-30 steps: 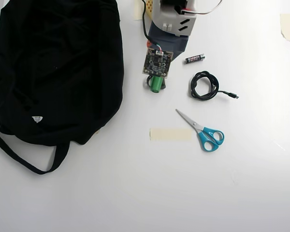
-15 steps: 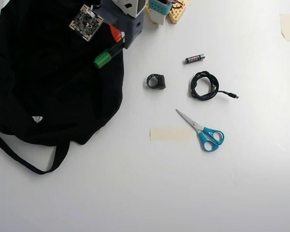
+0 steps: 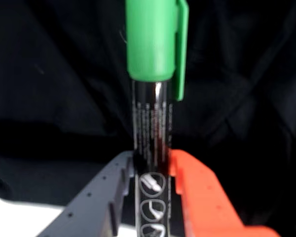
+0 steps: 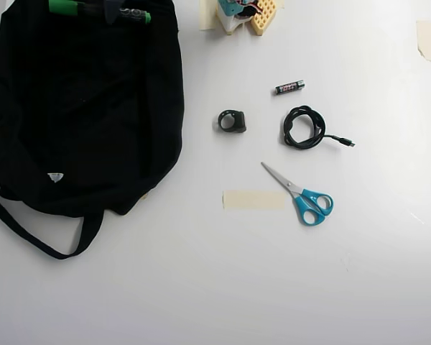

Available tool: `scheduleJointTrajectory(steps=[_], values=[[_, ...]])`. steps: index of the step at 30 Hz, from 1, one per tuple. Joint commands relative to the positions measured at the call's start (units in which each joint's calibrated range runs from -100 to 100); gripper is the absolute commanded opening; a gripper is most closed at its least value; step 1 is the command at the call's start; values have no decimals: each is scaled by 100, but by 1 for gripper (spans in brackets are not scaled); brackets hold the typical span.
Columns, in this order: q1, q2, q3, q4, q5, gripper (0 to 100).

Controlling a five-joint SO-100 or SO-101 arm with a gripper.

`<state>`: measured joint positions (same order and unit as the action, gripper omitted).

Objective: Put the green marker into the black bag

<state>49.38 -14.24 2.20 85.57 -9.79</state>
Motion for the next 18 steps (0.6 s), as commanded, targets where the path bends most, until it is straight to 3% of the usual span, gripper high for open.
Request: scheduleJointTrajectory(steps=[1,10,13,18], values=[[156,494,-85,-263,-17,2],[507,2154,-265,-1262,-22,3],[455,2162,-256,-1219,-22,28],[-24,2021,-265,-909,-28,31]])
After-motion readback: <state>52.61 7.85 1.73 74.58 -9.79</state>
